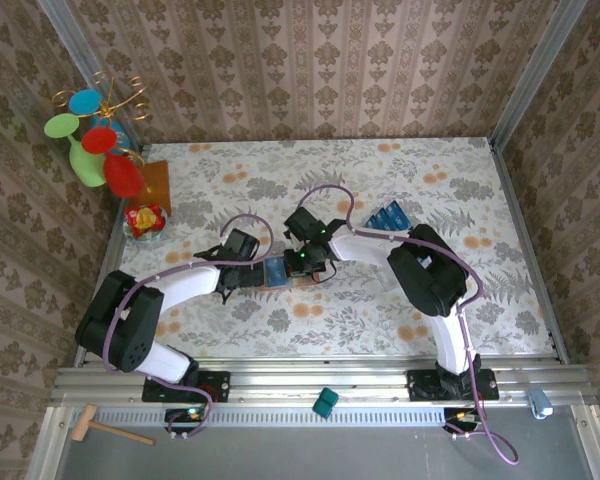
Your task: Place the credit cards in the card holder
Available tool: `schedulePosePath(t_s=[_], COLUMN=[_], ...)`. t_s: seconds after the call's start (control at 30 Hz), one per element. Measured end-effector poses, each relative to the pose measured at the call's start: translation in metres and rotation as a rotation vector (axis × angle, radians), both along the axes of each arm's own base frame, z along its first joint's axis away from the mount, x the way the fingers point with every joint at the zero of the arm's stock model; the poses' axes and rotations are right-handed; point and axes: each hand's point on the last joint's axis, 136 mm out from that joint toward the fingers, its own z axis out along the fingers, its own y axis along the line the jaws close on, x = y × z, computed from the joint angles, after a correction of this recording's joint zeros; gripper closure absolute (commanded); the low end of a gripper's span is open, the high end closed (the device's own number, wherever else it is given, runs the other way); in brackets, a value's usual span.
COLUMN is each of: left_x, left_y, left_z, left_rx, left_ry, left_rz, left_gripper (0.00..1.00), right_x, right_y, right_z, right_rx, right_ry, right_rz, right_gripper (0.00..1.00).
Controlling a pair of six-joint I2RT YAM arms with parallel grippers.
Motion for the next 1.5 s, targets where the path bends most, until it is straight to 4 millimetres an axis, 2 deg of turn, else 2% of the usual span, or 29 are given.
schedulePosePath(t_s=[0.4, 0.5, 0.6, 0.67, 0.8, 0.83, 0.9, 0.97, 1.03, 1.13, 1.2, 1.37, 1.5], left_x=[0.000, 0.000, -0.001, -0.003, -0.004, -0.003, -0.001, -0.001, -0.001, -0.001, -0.001, -0.002, 0.001], left_y=[-0.001, -0.001, 0.000, -0.001, -0.002, -0.003, -0.004, -0.006, -0.010, -0.020, -0.027, -0.041, -0.050], left_z=[0.000, 0.000, 0.001, 0.004, 0.018, 0.023, 0.030, 0.034, 0.036, 0.040, 0.042, 0.042, 0.041], left_rx=[0.000, 0.000, 0.000, -0.006, -0.044, -0.062, -0.093, -0.123, -0.156, -0.212, -0.249, -0.321, -0.366], left_ry=[-0.003, -0.003, -0.001, 0.001, -0.019, -0.030, -0.042, -0.045, -0.042, -0.042, -0.046, -0.043, -0.037], left_rz=[0.002, 0.002, 0.002, -0.002, -0.004, -0.002, -0.002, -0.005, -0.017, -0.040, -0.058, -0.092, -0.102], left_gripper=[0.00, 0.00, 0.00, 0.00, 0.00, 0.00, 0.00, 0.00, 0.00, 0.00, 0.00, 0.00, 0.00], right_x=[0.002, 0.002, 0.000, 0.000, 0.001, 0.001, 0.002, 0.004, 0.008, 0.011, 0.013, 0.020, 0.021], right_y=[0.009, 0.009, 0.007, 0.005, -0.005, -0.010, -0.023, -0.042, -0.061, -0.086, -0.097, -0.100, -0.099], right_z=[0.000, 0.000, 0.004, 0.015, 0.056, 0.068, 0.086, 0.094, 0.092, 0.076, 0.069, 0.048, 0.029], right_rx=[0.005, 0.001, -0.004, 0.000, 0.030, 0.038, 0.034, 0.011, -0.028, -0.101, -0.135, -0.183, -0.214], right_ry=[0.000, 0.003, 0.004, -0.009, -0.079, -0.102, -0.143, -0.168, -0.176, -0.155, -0.139, -0.117, -0.086], right_rz=[0.011, 0.011, 0.011, 0.010, -0.007, -0.014, -0.037, -0.069, -0.104, -0.147, -0.165, -0.158, -0.146], right_gripper=[0.93, 0.90, 0.80, 0.71, 0.53, 0.46, 0.37, 0.30, 0.30, 0.29, 0.29, 0.34, 0.42])
